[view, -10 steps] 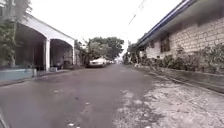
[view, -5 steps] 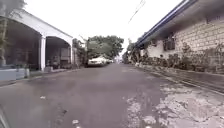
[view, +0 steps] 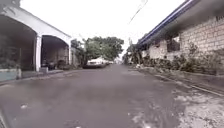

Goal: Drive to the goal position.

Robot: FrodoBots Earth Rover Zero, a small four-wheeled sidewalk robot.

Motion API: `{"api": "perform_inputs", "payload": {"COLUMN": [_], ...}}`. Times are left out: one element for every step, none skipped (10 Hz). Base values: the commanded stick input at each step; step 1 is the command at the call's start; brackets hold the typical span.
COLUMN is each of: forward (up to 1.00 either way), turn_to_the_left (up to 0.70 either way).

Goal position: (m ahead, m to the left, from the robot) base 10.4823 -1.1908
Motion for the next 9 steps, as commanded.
{"api": "perform_inputs", "payload": {"forward": [1.00,1.00,1.00,1.00,1.00,1.00,1.00,1.00,1.00], "turn_to_the_left": [0.00,-0.29,-0.22,-0.04,0.00,0.00,0.00,0.00,0.00]}}
